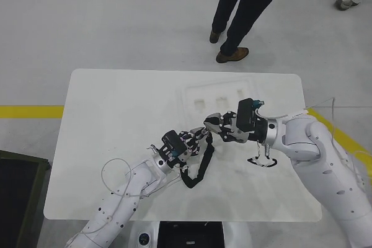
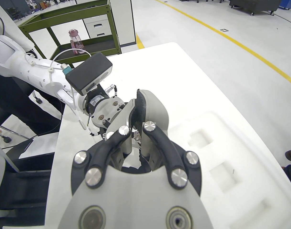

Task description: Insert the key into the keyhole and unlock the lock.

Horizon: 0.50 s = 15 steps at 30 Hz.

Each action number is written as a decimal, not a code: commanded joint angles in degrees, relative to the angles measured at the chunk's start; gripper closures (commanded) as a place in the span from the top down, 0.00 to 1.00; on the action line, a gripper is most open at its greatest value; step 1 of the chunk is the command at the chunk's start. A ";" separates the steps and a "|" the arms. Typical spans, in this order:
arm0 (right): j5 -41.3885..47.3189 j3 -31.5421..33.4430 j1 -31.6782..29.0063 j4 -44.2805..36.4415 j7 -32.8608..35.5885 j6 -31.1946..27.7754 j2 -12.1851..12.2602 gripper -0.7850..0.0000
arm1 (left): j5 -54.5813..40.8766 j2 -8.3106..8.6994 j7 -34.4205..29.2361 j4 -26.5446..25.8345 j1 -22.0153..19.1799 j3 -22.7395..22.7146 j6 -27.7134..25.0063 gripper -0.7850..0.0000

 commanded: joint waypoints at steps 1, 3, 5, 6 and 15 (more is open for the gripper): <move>0.16 0.08 0.08 -0.14 0.12 0.00 -0.01 0.00 | 0.13 -0.02 0.10 0.01 -0.01 -0.02 -0.03 0.00; 0.60 0.58 0.27 -0.86 0.68 0.03 0.07 0.00 | 0.22 -0.03 0.03 0.03 0.00 -0.05 -0.02 0.00; 1.11 1.58 0.51 -2.08 2.05 0.14 0.29 0.00 | 0.38 -0.04 -0.13 0.09 0.00 -0.17 0.10 0.00; 0.93 2.18 0.67 -2.90 3.37 0.15 0.47 0.00 | 0.70 -0.02 -0.35 0.07 -0.04 -0.22 0.07 0.00; -7.74 7.18 0.31 -8.11 10.71 -2.65 2.01 0.29 | -1.51 0.43 -4.17 0.37 -1.22 -2.13 -6.49 0.00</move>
